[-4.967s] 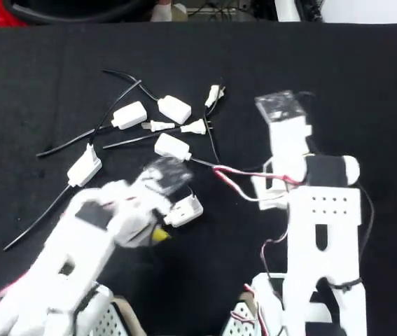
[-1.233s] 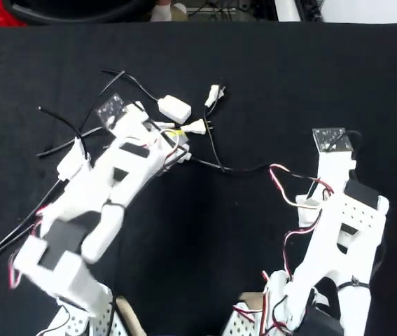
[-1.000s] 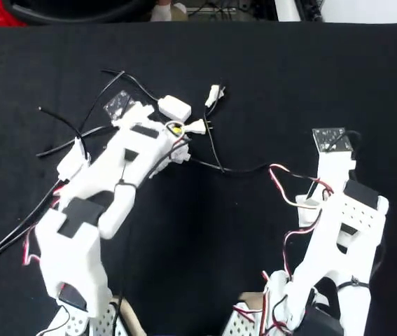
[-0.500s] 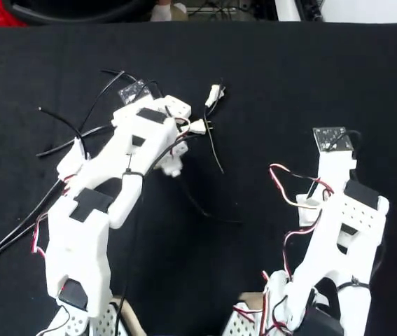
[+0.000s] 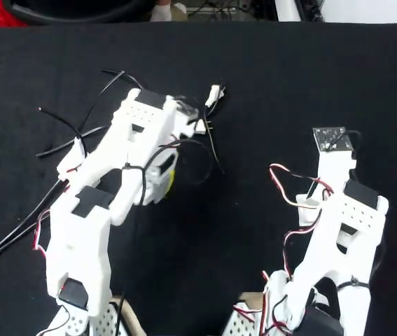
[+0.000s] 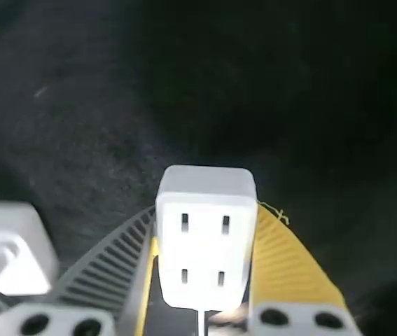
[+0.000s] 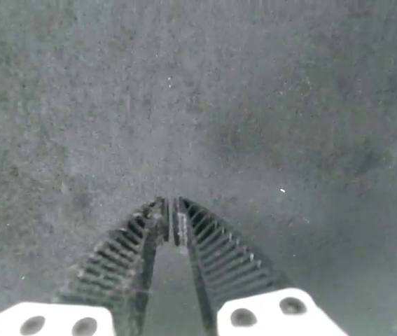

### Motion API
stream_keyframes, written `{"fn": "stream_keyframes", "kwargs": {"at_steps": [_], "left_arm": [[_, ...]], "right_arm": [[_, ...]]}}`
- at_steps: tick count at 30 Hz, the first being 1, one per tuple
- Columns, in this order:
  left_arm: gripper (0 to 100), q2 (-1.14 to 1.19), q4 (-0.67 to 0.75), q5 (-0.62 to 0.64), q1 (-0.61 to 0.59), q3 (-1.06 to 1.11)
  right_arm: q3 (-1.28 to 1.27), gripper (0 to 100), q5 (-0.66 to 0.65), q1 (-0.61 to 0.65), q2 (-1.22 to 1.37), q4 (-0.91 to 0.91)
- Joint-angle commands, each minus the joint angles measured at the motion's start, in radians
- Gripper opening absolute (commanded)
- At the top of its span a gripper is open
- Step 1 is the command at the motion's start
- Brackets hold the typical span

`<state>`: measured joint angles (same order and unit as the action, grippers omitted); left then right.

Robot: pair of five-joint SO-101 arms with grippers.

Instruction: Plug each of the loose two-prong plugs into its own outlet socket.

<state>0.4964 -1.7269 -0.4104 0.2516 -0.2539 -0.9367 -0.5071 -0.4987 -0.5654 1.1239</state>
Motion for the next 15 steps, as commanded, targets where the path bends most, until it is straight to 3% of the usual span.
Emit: {"fn": "stream_keyframes", "kwargs": {"at_steps": [1,6,11,15], "left_arm": [[3,-0.018,-0.031,-0.322,-0.042,-0.021],[3,-0.028,-0.02,-0.4,0.036,0.142],[3,-0.161,0.247,-0.305,0.13,0.429],[5,-0.385,0.376,-0.233,0.209,0.673]], "right_arm": [[0.015,1.3,-0.008,-0.014,-0.005,-0.011],[0.015,1.3,-0.069,-0.014,-0.001,-0.009],[0.015,6.8,-0.068,-0.014,-0.004,-0.005],[0.015,8.0,-0.068,-0.014,-0.004,-0.003]]}}
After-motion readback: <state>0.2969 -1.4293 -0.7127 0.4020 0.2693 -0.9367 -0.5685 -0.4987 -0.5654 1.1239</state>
